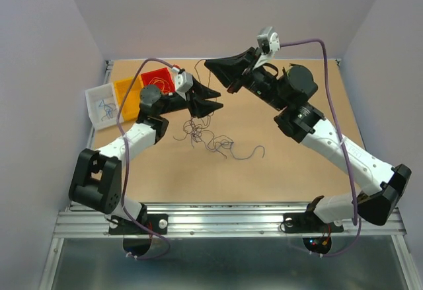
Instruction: Untangle the cables
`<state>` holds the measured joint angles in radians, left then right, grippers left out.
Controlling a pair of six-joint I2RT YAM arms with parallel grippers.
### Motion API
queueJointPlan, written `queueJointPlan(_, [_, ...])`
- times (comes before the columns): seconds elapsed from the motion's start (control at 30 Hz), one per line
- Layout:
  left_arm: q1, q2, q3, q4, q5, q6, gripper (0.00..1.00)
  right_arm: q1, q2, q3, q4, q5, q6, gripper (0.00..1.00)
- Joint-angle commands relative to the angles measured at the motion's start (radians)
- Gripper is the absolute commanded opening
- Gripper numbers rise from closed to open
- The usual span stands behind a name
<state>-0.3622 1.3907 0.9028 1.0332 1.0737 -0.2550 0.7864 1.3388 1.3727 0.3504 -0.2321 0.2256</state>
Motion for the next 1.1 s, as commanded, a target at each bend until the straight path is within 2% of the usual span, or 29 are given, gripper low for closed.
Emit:
queueJointPlan(0.0, [-0.014,0.135,-0.054,0.080,-0.015,0.023,0.53,0.005,0.005,0.222,0.085,0.016,0.041,0.00])
queueJointPlan(0.13, [-0.011,0.283,-0.041,0.070,-0.052,0.037,0.49,0.005,0.019,0.354,0.084,0.083,0.057,0.01])
queueJointPlan(0.27, [-0.014,0.304,-0.018,0.074,-0.086,0.026,0.51,0.004,0.011,0.399,0.076,0.149,0.054,0.00])
queueJointPlan(0.37, [-0.011,0.294,-0.010,0.005,-0.133,0.060,0.55,0.005,-0.001,0.388,0.068,0.155,0.050,0.01])
queueJointPlan(0.57, [0.046,0.116,-0.053,-0.065,-0.297,0.099,0.71,0.005,-0.038,0.284,0.078,0.174,0.035,0.01])
queueJointPlan(0.67, [0.114,0.009,-0.073,-0.119,-0.394,0.077,0.78,0.005,-0.053,0.223,0.091,0.168,0.031,0.00])
queueJointPlan(0.73, [0.195,-0.053,-0.085,-0.110,-0.370,0.048,0.80,0.004,-0.056,0.180,0.094,0.157,0.034,0.01])
queueJointPlan(0.8, [0.262,-0.087,-0.136,-0.012,-0.290,-0.047,0.86,0.005,-0.058,0.149,0.098,0.146,0.037,0.01])
queueJointPlan(0.83, [0.325,-0.111,-0.160,0.125,-0.253,-0.090,0.87,0.005,-0.061,0.120,0.101,0.130,0.044,0.01])
queueJointPlan(0.9, [0.382,-0.133,-0.191,0.207,-0.204,-0.180,0.93,0.005,-0.058,0.092,0.113,0.099,0.055,0.01])
queueJointPlan(0.97, [0.428,-0.128,-0.170,0.231,-0.129,-0.220,0.93,0.005,-0.053,0.060,0.119,0.074,0.066,0.00])
queueJointPlan(1.07, [0.454,-0.095,-0.179,0.448,-0.034,-0.381,0.93,0.005,-0.038,0.025,0.130,0.030,0.083,0.01])
